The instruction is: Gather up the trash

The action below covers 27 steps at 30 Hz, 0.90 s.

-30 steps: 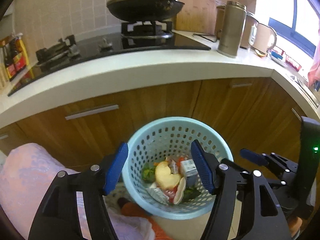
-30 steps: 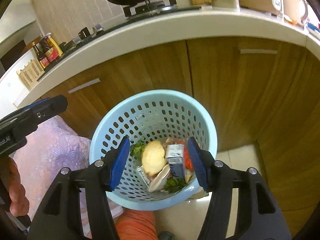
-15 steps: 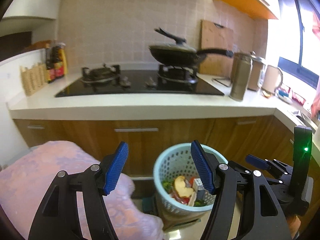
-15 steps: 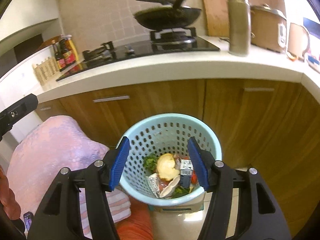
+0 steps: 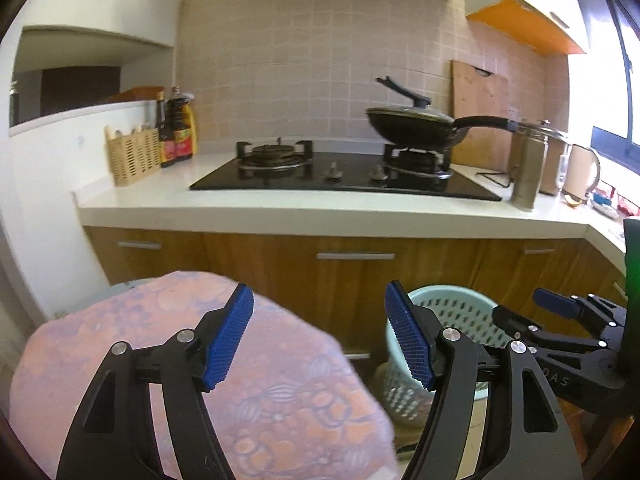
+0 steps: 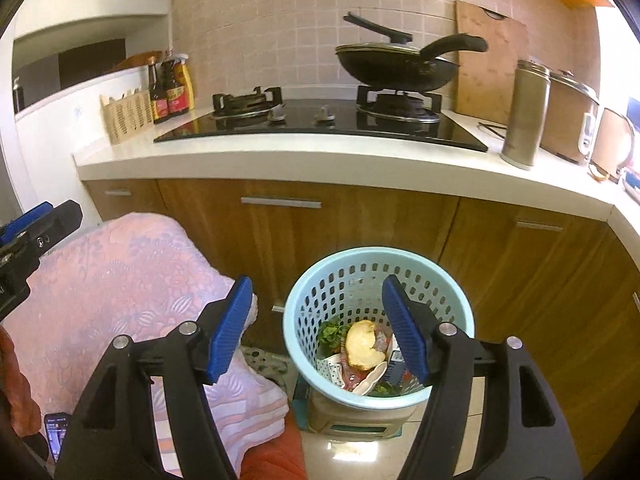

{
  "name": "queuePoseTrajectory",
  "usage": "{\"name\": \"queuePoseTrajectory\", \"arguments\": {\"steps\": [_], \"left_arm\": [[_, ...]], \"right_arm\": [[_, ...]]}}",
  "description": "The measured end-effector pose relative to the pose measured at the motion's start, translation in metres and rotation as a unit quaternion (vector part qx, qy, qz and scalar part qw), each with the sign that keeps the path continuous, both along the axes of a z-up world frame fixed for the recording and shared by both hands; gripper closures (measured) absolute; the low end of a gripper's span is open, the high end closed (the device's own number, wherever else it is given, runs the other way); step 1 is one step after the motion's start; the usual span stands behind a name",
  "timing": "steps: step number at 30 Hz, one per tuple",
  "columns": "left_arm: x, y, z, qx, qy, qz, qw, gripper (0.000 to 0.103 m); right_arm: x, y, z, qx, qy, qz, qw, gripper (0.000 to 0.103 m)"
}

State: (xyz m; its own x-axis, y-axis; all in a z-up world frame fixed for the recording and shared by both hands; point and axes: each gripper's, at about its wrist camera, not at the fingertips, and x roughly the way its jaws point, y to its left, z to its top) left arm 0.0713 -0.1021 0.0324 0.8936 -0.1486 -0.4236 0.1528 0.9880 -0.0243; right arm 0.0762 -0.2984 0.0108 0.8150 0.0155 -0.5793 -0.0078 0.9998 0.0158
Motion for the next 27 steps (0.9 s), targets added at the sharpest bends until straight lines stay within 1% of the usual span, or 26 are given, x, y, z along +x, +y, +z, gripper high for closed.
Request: {"name": "queuePoseTrajectory", "arguments": {"steps": [2,4,7,10,15,18,24,27], "left_arm": [[0.001,0.013,-0.004,0.001,0.0,0.014,0.9999,0.035],[0.002,0.024,-0.008,0.001,-0.002,0.021,0.9998,0.032],[0.004,0.04,-0.014,0.003,-0.006,0.038,0.9993,0.028],[0.005,0.049,-0.018,0.005,-0.009,0.046,0.9989,0.028],[0.008,0.057,-0.026,0.002,-0.009,0.044,0.999,0.026],[0.009,0.057,-0.03,0.01,-0.004,0.048,0.9988,0.025],[0.003,0.058,-0.031,0.016,-0.009,0.051,0.9986,0.023],[0.0,0.056,-0.031,0.02,-0.015,0.049,0.9985,0.019]], "right_arm": [[0.002,0.01,-0.004,-0.001,0.0,0.005,1.0,0.039],[0.002,0.019,-0.007,-0.001,-0.002,0.008,1.0,0.035],[0.004,0.032,-0.012,-0.004,-0.007,0.005,1.0,0.031],[0.007,0.04,-0.016,-0.01,-0.01,0.003,1.0,0.031],[0.013,0.049,-0.02,-0.017,-0.009,0.004,1.0,0.031],[0.013,0.052,-0.02,-0.02,-0.015,-0.001,1.0,0.03],[0.011,0.051,-0.023,-0.006,-0.027,-0.01,1.0,0.03],[0.009,0.051,-0.024,-0.003,-0.033,-0.014,0.999,0.03]]}}
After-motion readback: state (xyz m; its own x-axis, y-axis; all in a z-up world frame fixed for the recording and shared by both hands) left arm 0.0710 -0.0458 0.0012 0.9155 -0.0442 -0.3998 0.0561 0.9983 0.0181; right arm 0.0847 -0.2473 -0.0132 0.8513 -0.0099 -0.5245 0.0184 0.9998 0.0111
